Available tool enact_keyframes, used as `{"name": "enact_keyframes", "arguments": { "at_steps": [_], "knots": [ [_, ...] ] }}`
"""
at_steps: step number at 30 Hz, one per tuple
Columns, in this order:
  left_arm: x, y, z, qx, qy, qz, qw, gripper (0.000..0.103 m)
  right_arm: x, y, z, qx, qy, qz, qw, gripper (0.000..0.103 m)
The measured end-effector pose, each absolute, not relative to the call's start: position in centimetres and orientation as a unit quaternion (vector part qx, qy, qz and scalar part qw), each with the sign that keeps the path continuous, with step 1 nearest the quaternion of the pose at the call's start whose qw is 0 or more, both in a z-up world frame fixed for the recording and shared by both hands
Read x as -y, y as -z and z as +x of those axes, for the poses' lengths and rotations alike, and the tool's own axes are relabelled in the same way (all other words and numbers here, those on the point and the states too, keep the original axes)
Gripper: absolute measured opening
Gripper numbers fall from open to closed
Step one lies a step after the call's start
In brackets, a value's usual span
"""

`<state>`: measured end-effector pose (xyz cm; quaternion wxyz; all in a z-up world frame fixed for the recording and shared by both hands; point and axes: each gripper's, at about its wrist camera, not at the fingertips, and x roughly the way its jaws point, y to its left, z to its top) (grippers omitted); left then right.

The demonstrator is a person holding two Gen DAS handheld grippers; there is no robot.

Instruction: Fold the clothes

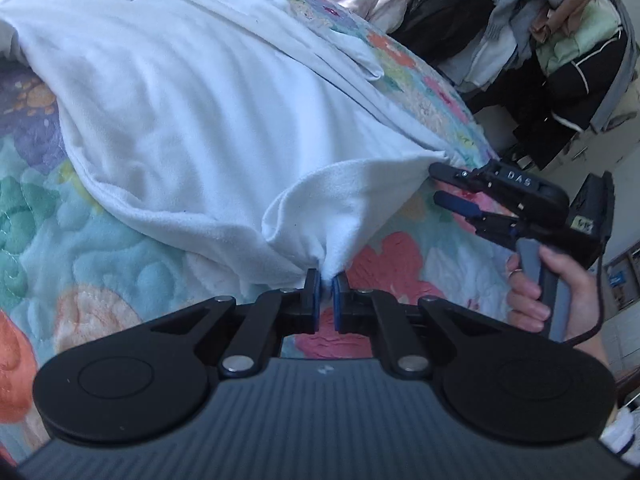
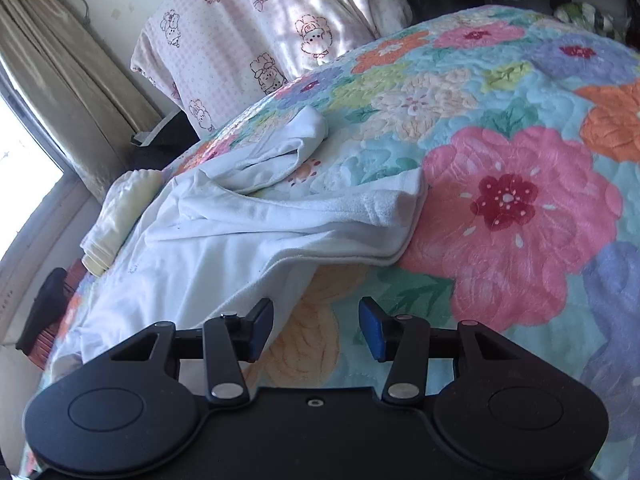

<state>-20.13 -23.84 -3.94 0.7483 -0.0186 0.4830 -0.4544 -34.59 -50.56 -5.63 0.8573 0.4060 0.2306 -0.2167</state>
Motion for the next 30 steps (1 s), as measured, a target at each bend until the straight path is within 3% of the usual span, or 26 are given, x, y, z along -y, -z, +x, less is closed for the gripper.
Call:
{"name": "enact_keyframes", "arguments": {
  "at_steps": [9,14,17,19,21,30],
  "knots": [
    [24.1,4.4,-21.1,-0.505,0.437,0.01,0.744,0.006,47.5,4.5,-33.4,-0.226,0.158,0.412,0.869,0.053],
    [22.2,2.6,-20.9,-0.519,0.431,-0.003,0.738,0.009,45.5,4.7,-32.0,-0.265,0.097,0.423,0.861,0.054],
    [19.4,0.3,-19.9,-0.502,0.424,-0.035,0.753,0.014,43.8,4.6,-31.3,-0.311,0.09,0.39,0.862,0.054],
    [17.7,-0.9,-18.1,-0.491,0.413,-0.056,0.765,0.033,42.6,4.4,-31.4,-0.331,0.092,0.36,0.868,0.054],
    [16.4,-1.5,-15.1,-0.49,0.391,-0.075,0.776,0.039,41.4,4.3,-31.9,-0.348,0.075,0.341,0.87,0.055],
    [16.1,0.2,-3.1,-0.51,0.328,-0.055,0.793,0.039,36.1,3.7,-34.2,-0.396,0.015,0.258,0.881,0.055]
  ]
}}
